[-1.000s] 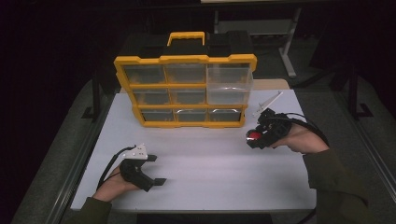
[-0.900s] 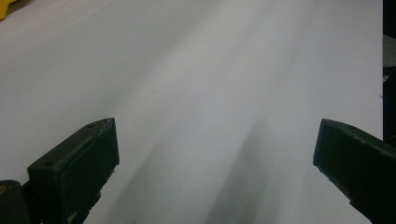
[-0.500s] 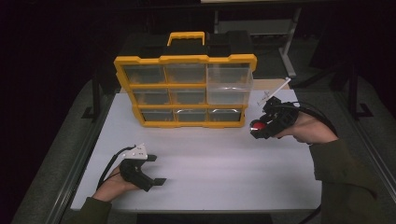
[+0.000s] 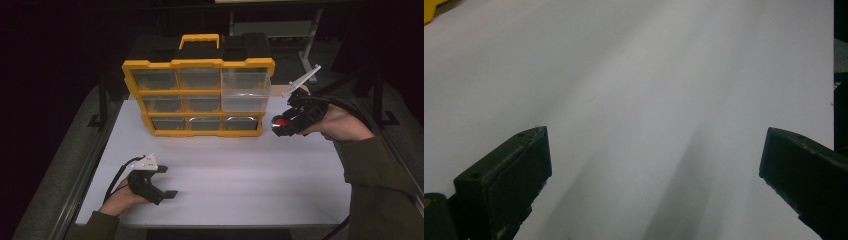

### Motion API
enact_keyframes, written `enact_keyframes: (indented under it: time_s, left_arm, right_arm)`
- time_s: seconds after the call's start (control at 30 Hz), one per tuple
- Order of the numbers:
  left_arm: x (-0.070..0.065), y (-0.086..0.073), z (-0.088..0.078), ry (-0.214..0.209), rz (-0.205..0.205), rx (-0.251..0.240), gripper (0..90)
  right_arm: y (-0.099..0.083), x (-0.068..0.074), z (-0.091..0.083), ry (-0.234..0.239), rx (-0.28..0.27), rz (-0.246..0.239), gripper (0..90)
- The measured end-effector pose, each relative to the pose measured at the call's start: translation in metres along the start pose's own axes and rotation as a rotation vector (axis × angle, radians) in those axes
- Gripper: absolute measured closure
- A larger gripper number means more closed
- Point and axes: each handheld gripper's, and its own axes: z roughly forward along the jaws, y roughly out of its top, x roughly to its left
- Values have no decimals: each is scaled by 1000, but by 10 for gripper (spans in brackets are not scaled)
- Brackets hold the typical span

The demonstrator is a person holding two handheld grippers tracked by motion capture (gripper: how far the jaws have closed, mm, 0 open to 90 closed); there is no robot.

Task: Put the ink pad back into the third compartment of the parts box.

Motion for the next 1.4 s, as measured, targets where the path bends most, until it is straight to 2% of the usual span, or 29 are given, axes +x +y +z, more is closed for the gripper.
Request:
enact_keyframes:
  time_s: [0.27, 0.57, 1.03, 1.4]
  left_arm:
    - [0, 0, 0, 1, -2, 2, 0]
    - [0, 0, 0, -1, -5, 3, 0]
    - [0, 0, 0, -5, -5, 8, 0]
    - [1, 0, 1, -8, -16, 8, 0]
  right_arm:
    - [8, -3, -18, -6, -22, 13, 288]
    - [20, -7, -40, -22, -46, 0, 288]
    - [51, -9, -76, -48, -109, -15, 288]
    - [80, -12, -86, -40, -157, -19, 288]
